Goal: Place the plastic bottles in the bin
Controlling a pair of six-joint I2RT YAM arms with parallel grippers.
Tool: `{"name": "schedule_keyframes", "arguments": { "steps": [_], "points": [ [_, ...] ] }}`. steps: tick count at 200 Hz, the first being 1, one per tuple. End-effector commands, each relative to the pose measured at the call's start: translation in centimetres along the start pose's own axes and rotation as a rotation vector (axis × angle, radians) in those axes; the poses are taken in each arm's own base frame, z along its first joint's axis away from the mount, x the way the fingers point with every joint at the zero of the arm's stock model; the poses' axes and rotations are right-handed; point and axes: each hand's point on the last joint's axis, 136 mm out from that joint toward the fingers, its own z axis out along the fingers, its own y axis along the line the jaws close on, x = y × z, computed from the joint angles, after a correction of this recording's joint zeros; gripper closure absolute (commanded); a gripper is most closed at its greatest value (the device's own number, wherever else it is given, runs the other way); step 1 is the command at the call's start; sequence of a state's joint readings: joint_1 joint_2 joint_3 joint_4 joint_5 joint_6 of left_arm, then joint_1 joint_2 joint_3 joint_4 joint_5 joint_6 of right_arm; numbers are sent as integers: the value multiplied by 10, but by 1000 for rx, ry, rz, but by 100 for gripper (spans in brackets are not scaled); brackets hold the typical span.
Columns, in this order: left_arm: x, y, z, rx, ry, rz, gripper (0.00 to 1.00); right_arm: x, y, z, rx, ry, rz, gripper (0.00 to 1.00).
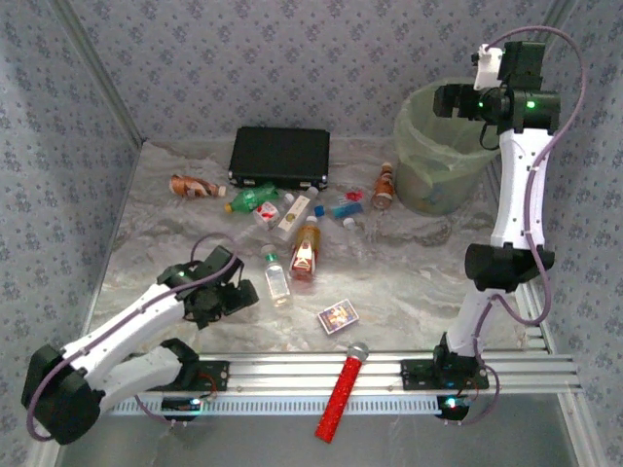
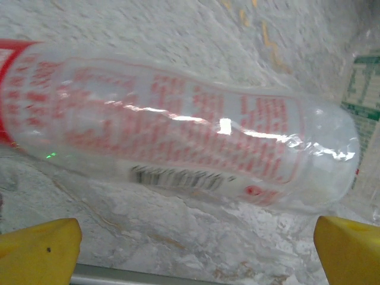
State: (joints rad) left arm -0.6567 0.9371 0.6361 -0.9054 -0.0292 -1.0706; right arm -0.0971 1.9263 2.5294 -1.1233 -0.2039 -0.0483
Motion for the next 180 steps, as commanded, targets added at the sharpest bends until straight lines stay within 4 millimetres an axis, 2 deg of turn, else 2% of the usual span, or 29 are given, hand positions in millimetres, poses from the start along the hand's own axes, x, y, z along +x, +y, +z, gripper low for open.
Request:
{"name": "schedule_keyframes", "arguments": {
  "steps": [1,21,35,52,73,88,108,142,180],
  "points": [
    [-20,-1,-17,56,-132,-87,0,-4,13,-17,-31,-25,-13,5],
    [-23,9,-25,18,-143,-113,0,-4,17,-21,-37,-25,-20,5],
    [-21,14,-21,19,-131,-187,0,-3,19,-22,-40,-29,-23,5],
    [-25,14,-14,100,-162,-330,0,-2,21,-22,-44,-30,-24,5],
    [-47,4,-13,280,-251,-504,0,-2,24,-22,-49,-29,-32,5],
    [-60,6,-15,323,-293,-579,0,-2,25,-20,-51,-25,-36,6],
    [-71,10,-10,317,-321,-615,0,1,25,-19,-52,-14,-38,6],
    [-80,2,11,367,-304,-678,0,4,26,-20,-50,-4,-44,7],
    [-79,-11,25,387,-248,-683,0,2,27,-28,-43,-19,-51,7]
  ]
}}
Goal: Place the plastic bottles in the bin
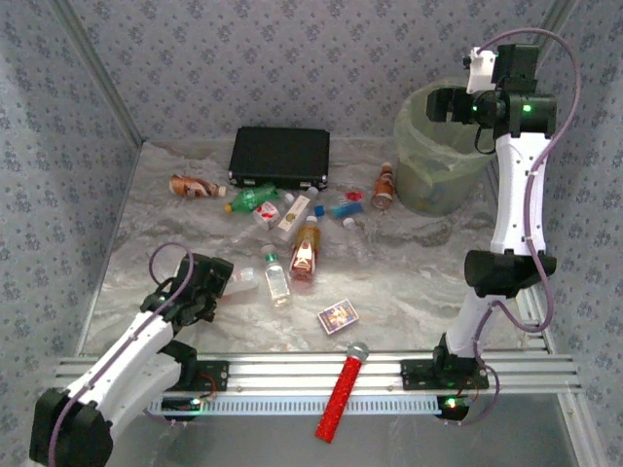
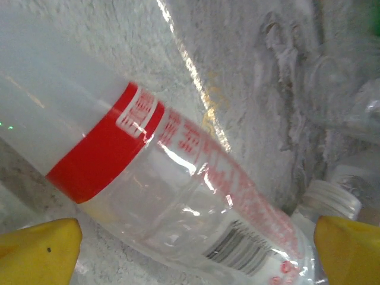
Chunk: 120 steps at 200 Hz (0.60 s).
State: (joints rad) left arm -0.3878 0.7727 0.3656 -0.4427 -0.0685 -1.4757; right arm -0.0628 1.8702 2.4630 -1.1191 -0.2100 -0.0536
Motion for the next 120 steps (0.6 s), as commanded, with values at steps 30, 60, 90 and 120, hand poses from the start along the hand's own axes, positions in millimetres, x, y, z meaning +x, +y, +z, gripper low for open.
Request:
{"name": "schedule_keyframes", "arguments": {
  "steps": [30,60,90,120],
  "points": [
    [0,-16,15,70,1,-36,0,0,12,-15,-15,-20,-28,7],
    [-10,-23,19,61,-19,13,4,7,17,-13,-29,0,-25,7],
    [-4,-40,31,50,29,100,5,13,28,-17,-65,-5,-8,7],
    [-3,-42,40,3,40,123,17,19,37,-31,-80,-15,-10,7]
  ]
}}
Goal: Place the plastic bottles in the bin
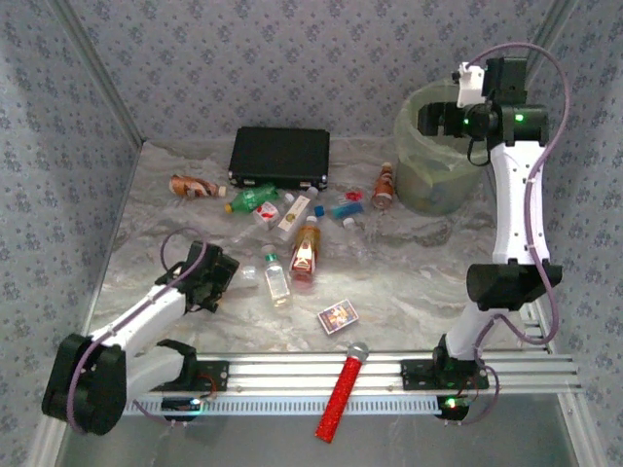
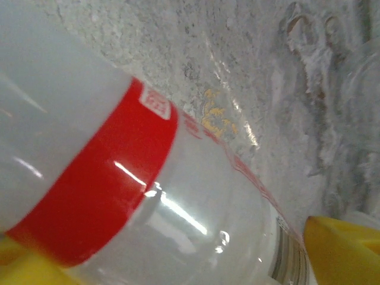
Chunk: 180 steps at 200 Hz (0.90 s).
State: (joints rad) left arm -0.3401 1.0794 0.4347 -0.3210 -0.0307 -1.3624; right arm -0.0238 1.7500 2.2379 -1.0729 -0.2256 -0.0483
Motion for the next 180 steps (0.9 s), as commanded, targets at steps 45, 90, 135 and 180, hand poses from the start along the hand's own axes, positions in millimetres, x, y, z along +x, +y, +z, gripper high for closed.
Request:
{"name": "schedule_keyframes", "arguments": {
  "steps": [45,90,135,180],
  "points": [
    [-14,-43,-12,100,-52,91,30,2,34,-53,-94,-108,5,7],
    [-21,-50,-33,108,-88,160,40,19,66,-62,-220,-118,7,7],
    [-22,-50,-43,104,-88,204,40,34,94,-58,-256,-72,-40,8],
    [4,-70,-20,153,23,234,2,37,93,-49,-243,-55,-36,8]
  ]
}}
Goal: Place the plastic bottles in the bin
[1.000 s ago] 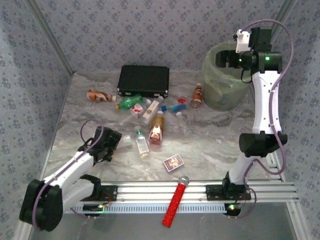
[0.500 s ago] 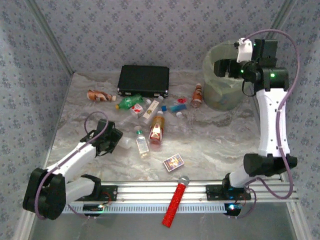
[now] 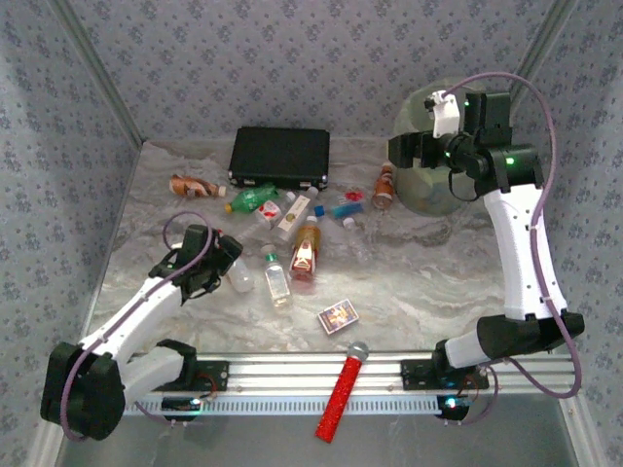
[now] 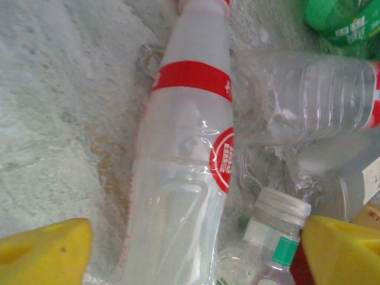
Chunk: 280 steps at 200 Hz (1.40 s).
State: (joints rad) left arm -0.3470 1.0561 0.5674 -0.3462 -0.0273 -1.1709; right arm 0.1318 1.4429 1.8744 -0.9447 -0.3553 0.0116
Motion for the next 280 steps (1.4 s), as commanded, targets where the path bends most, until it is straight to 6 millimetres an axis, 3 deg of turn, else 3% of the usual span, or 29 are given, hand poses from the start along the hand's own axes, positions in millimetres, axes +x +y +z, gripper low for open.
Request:
{"name": "schedule_keyframes", "arguments": {
  "steps": [1,42,75,92,123,161,192,239,255,280],
  "points": [
    [11,-16,11,29,57,39,2,-2,-1,0,11,-9,12,8],
    [35,-10,31,3,119,30,8,3,-3,5,11,12,15,8],
    [49,-7,36,-13,136,37,25,9,-2,11,0,28,26,8],
    [47,-6,34,-21,127,38,39,12,-1,13,-5,34,27,8],
    [40,-7,26,-33,100,61,53,12,3,13,-15,31,26,8],
    [26,-18,4,-43,54,142,53,7,22,11,-67,17,12,8],
    [13,-63,-30,68,35,332,52,6,70,23,-181,31,-27,8],
    [39,-182,-100,651,54,695,51,26,153,64,-470,138,23,8],
    [46,-205,-122,800,40,759,51,30,173,78,-553,174,64,7],
    [55,-224,-136,913,63,801,51,31,201,88,-681,202,79,5]
  ]
}}
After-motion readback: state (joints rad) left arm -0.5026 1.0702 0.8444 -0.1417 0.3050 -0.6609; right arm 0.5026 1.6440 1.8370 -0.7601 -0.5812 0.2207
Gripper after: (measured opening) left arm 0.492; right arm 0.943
